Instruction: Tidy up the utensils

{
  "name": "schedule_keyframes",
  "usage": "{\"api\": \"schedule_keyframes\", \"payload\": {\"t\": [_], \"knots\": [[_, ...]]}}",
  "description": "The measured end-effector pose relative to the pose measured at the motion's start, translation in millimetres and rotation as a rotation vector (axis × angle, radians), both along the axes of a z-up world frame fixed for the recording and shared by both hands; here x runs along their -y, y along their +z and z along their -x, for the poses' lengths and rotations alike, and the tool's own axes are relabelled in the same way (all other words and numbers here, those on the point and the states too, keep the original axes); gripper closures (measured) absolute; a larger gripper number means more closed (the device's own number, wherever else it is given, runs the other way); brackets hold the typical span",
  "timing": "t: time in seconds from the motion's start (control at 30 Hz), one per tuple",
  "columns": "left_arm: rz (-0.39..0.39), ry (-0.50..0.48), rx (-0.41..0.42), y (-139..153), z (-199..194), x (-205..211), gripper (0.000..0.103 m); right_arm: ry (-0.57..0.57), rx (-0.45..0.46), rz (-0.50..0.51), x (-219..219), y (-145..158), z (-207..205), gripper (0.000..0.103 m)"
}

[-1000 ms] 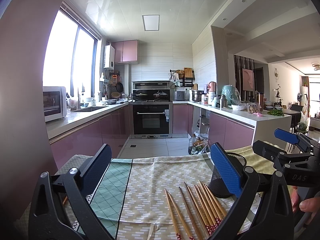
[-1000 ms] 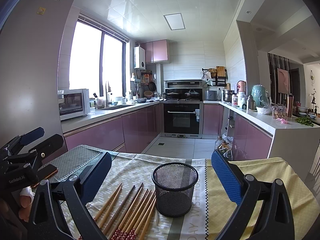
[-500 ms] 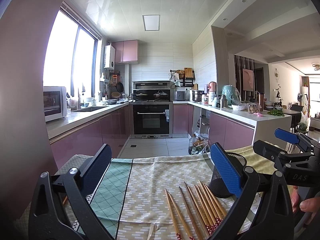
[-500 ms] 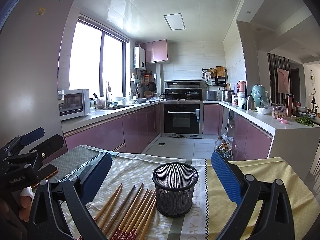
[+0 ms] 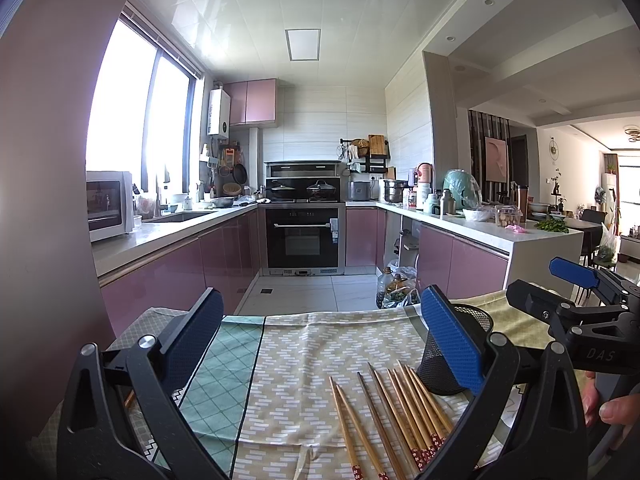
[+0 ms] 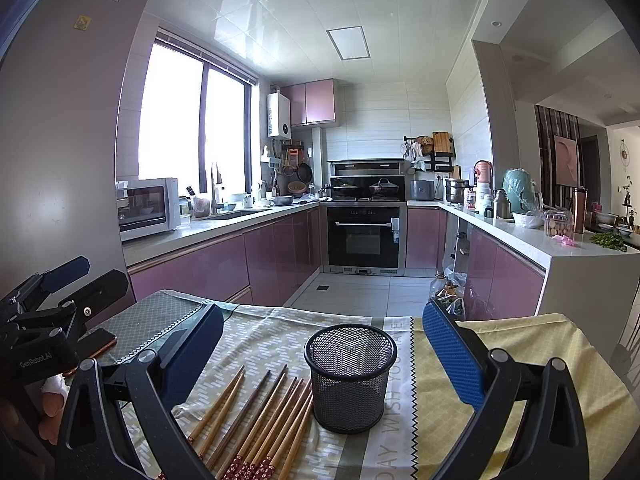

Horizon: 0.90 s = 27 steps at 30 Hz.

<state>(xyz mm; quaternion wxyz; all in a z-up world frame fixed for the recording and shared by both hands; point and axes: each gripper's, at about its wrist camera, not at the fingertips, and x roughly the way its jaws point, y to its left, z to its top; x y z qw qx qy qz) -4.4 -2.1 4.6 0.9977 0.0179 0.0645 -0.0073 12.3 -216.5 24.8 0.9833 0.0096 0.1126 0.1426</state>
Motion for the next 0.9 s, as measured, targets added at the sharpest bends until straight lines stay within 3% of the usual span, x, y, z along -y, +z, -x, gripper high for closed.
{"api": "schedule_keyframes", "payload": {"t": [0.9], "knots": [[0.003, -0.005, -0.009, 0.4, 0.8, 1.7, 0.006, 0.006, -0.010, -0.005, -0.4, 0.0, -0.6, 0.006]]}}
